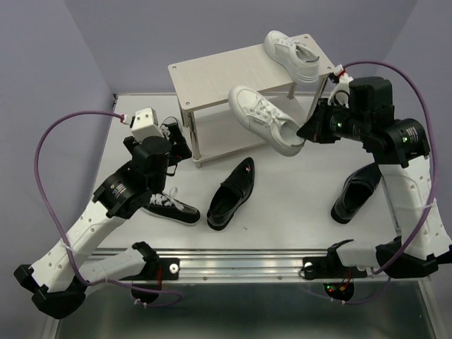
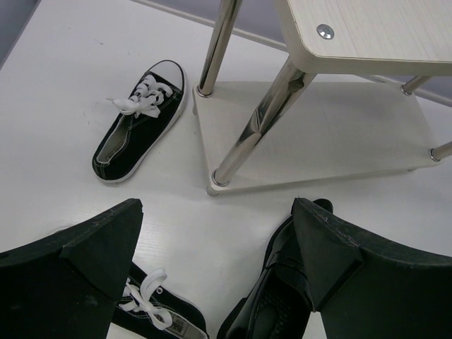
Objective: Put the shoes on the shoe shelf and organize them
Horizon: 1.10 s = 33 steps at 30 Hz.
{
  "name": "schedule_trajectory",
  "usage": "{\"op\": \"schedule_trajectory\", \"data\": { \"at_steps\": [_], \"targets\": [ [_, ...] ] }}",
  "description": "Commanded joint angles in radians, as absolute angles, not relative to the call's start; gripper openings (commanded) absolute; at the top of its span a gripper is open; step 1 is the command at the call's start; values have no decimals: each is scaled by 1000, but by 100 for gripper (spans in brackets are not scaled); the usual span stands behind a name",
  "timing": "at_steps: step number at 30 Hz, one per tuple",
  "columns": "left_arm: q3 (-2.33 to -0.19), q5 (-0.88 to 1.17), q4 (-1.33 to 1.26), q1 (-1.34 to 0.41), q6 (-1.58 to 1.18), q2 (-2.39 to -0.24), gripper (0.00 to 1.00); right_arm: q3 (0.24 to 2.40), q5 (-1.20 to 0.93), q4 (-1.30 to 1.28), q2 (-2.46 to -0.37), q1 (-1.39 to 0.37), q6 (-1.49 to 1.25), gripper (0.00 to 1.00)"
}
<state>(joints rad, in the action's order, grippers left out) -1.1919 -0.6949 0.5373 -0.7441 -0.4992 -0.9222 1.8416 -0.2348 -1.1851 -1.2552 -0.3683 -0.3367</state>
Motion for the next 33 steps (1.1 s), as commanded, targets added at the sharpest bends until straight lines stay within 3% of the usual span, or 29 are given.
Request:
{"op": "schedule_trajectory", "data": {
  "at_steps": [1,17,33],
  "targets": [
    [-1232,-730,538,-739,-499,-894,99,2040,-197,-968,-1311,-373,-367,1],
    [-1229,-744,565,-735,-518,-877,99,2109,24,-583,-1496,-373,-515,1],
    [-1224,-745,574,-733,-525,-873,99,2073,158,-506,-1548,-373,-646,1]
  ]
}}
